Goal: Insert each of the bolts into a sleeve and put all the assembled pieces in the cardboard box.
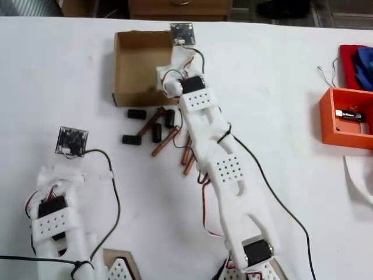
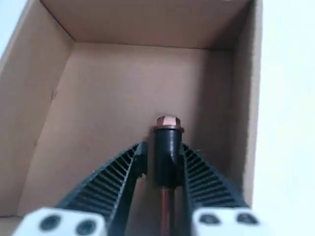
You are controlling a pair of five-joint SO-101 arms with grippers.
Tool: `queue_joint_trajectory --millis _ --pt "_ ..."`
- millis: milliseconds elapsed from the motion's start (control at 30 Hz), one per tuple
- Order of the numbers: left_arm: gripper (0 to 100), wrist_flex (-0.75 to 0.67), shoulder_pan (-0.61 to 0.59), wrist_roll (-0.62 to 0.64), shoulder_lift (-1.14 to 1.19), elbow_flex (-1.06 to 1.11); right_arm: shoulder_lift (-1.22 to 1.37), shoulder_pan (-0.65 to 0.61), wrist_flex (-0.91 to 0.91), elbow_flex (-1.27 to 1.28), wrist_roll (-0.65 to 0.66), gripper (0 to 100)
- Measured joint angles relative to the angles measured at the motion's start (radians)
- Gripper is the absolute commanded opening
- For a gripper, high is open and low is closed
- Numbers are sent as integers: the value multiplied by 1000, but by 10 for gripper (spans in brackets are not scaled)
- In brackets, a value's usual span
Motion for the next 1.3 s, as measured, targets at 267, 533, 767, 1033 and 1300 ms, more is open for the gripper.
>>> queue_joint_trajectory --millis 267,533,767,1033,1300 --pt "39 0 0 0 0 0 -8 0 17 -26 0 91" --pt "39 0 0 0 0 0 -175 71 123 -152 32 21" --pt "39 0 0 0 0 0 -158 187 157 -75 64 21" --pt "38 0 0 0 0 0 55 196 77 -66 64 21" --pt "38 0 0 0 0 0 80 157 55 -66 68 21"
